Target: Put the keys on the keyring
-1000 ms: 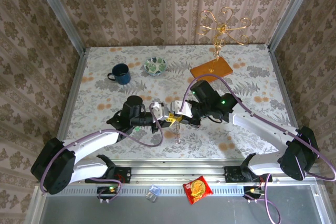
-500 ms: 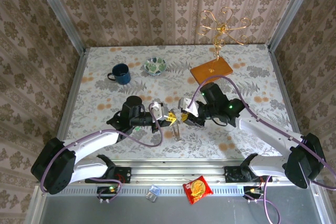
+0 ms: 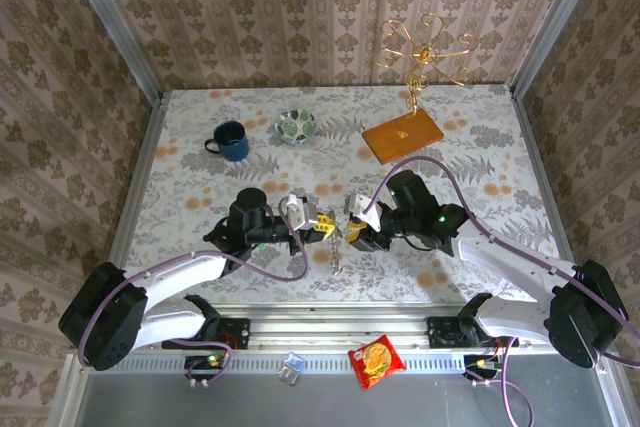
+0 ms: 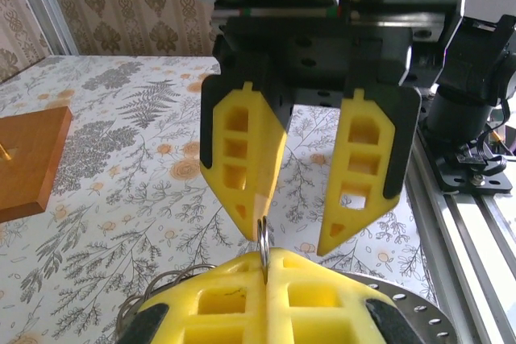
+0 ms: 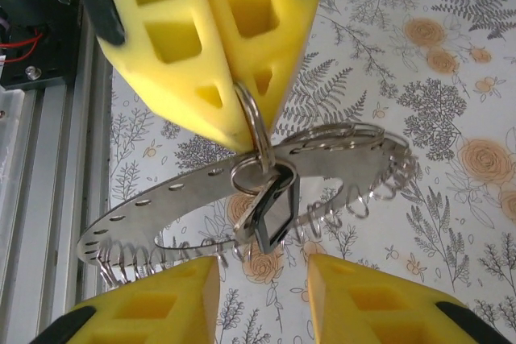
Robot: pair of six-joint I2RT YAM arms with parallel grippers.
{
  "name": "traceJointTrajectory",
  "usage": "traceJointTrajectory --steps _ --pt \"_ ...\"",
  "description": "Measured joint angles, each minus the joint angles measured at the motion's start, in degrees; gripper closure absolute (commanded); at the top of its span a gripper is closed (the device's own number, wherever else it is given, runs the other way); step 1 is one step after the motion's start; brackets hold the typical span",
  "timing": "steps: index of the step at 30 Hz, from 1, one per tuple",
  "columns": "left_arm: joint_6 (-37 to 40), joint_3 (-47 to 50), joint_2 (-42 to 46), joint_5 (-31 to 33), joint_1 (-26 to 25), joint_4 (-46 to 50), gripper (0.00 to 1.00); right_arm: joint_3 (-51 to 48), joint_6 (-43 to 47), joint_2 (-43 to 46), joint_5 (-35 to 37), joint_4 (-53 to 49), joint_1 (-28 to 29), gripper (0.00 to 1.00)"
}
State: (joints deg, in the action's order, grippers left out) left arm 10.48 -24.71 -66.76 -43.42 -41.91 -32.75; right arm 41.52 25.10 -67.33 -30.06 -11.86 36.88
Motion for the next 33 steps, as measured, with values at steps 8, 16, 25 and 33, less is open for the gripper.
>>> traceJointTrajectory --steps 8,16,25,33 --pt "-2.8 0.7 0.0 0.7 0.0 -4.1 1.0 -1.7 -2.9 -0.7 -0.2 6.8 0.5 0.6" --pt "-4.5 0.7 0.0 1.2 0.0 -6.2 1.0 -3.1 -4.6 -2.6 0.5 13.4 1.1 0.63" --pt "-4.9 0.8 0.0 1.7 0.0 -6.7 1.0 -3.1 -4.4 -2.8 1.7 16.0 1.2 0.84" --pt "-4.1 1.0 0.0 2.5 0.0 -4.9 1.0 -3.1 -2.4 0.1 3.4 12.7 1.2 0.95"
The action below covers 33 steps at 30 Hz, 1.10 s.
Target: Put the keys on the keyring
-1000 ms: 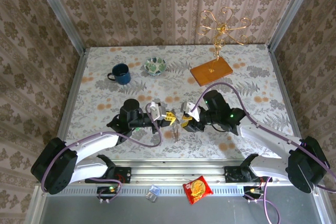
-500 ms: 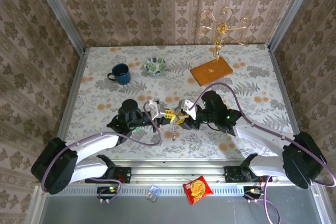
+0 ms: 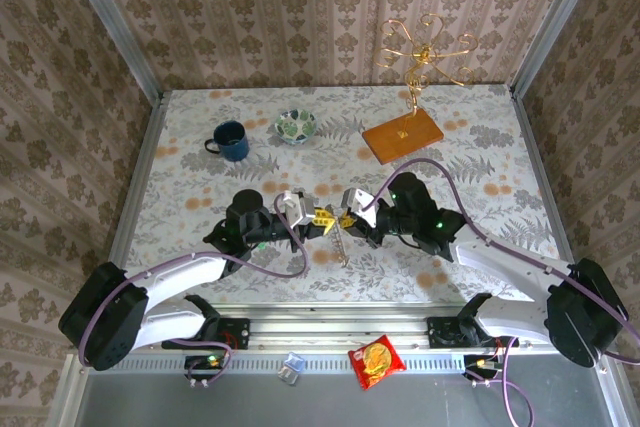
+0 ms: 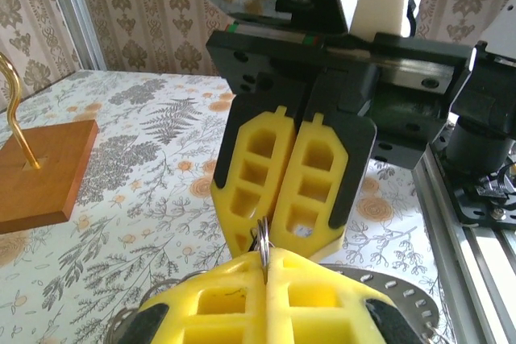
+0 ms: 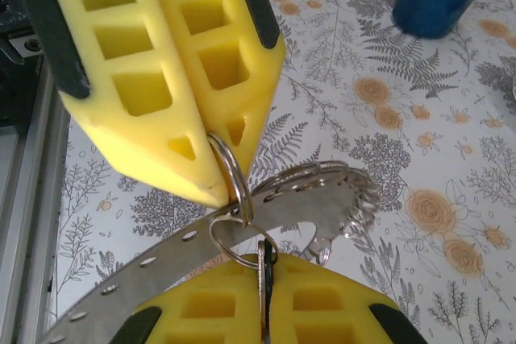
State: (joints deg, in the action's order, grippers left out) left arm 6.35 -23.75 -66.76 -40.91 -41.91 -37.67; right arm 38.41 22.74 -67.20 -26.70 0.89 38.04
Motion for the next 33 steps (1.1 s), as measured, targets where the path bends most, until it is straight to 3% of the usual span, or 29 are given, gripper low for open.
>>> traceJointTrajectory --steps 8,26,33 --pt "1.0 0.0 0.0 0.2 0.0 2.4 1.0 2.6 1.8 0.1 0.4 -4.7 0.0 1.0" --pt "1.6 0.0 0.0 -0.1 0.0 2.6 1.0 7.5 4.1 -5.2 -0.3 -13.4 0.2 1.0" --pt "4.6 -1.2 0.1 -0.5 -0.1 6.8 1.0 10.2 4.2 -5.2 -0.8 -16.2 0.2 1.0"
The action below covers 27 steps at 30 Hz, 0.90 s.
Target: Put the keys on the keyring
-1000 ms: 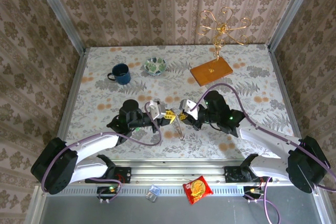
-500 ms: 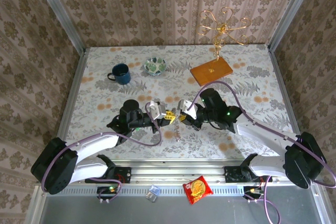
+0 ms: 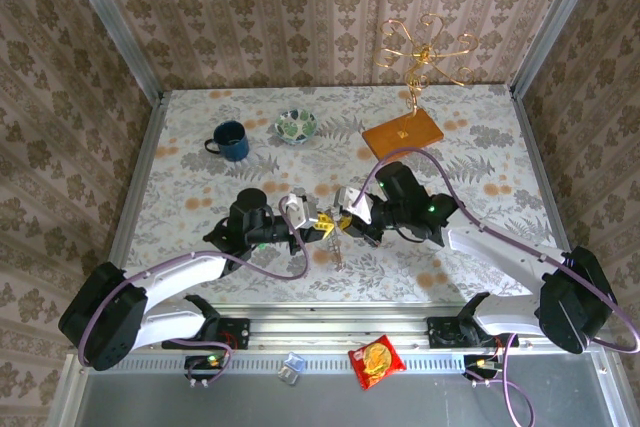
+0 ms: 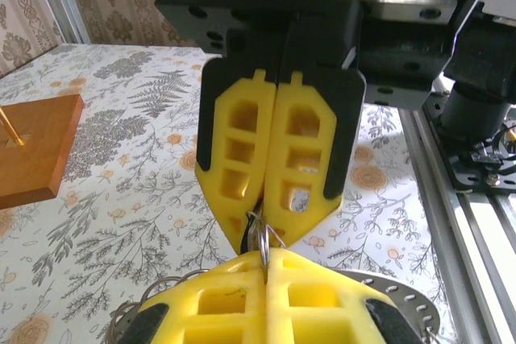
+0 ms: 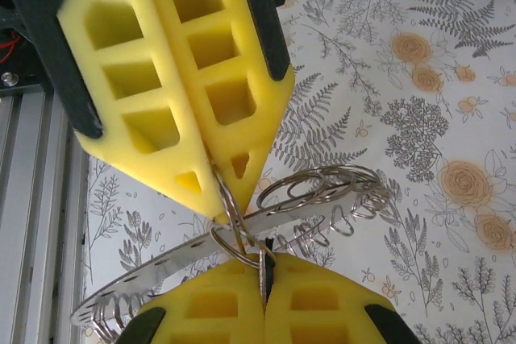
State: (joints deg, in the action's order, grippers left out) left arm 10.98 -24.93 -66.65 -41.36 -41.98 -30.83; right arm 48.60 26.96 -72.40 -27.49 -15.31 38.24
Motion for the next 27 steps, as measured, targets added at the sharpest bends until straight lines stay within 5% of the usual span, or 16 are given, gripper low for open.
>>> traceJointTrajectory --steps 27 --pt "2.3 -0.6 1.5 0.0 0.0 3.1 1.0 5.5 0.3 -6.4 -1.8 -8.4 0.0 1.0"
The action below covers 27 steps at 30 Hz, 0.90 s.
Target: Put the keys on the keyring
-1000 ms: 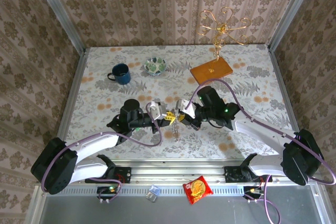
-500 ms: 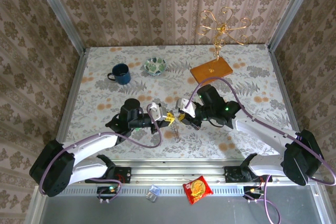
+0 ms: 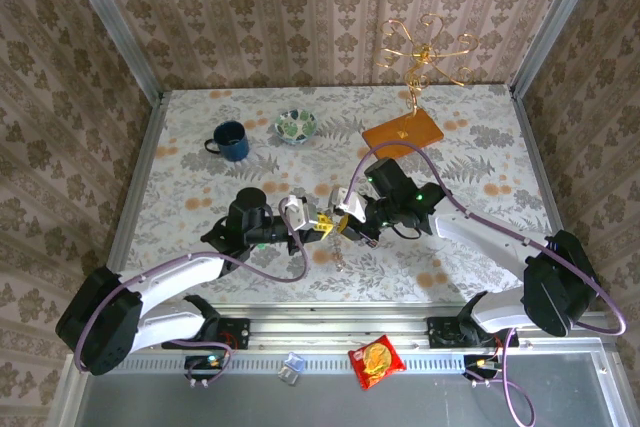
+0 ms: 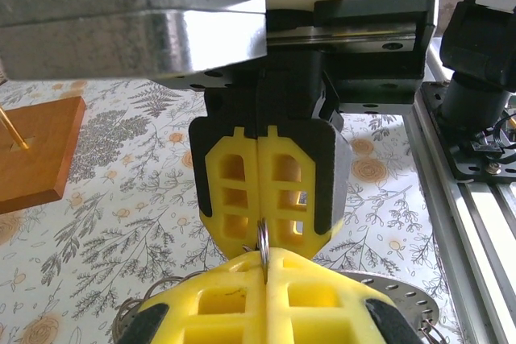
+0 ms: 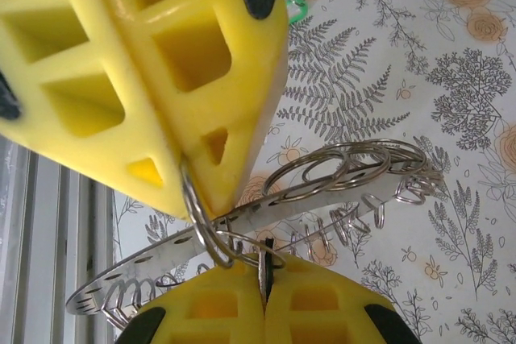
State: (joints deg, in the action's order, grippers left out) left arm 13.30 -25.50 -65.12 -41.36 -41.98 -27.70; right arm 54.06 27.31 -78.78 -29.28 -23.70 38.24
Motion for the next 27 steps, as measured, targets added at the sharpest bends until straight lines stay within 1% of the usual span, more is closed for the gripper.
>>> traceJointTrajectory --steps 12,21,27 --pt "2.9 -1.4 0.0 -0.3 -0.7 5.2 1.0 2.2 0.0 0.0 -2.1 -2.9 -0.1 1.0" --pt "4.0 -1.7 0.1 -0.2 -0.7 6.1 1.0 2.5 0.0 0.0 -2.5 -4.0 -0.1 1.0" --pt "6.5 -2.7 0.3 1.1 -0.7 10.2 1.0 2.5 0.2 0.3 -1.9 -4.3 -0.3 1.0"
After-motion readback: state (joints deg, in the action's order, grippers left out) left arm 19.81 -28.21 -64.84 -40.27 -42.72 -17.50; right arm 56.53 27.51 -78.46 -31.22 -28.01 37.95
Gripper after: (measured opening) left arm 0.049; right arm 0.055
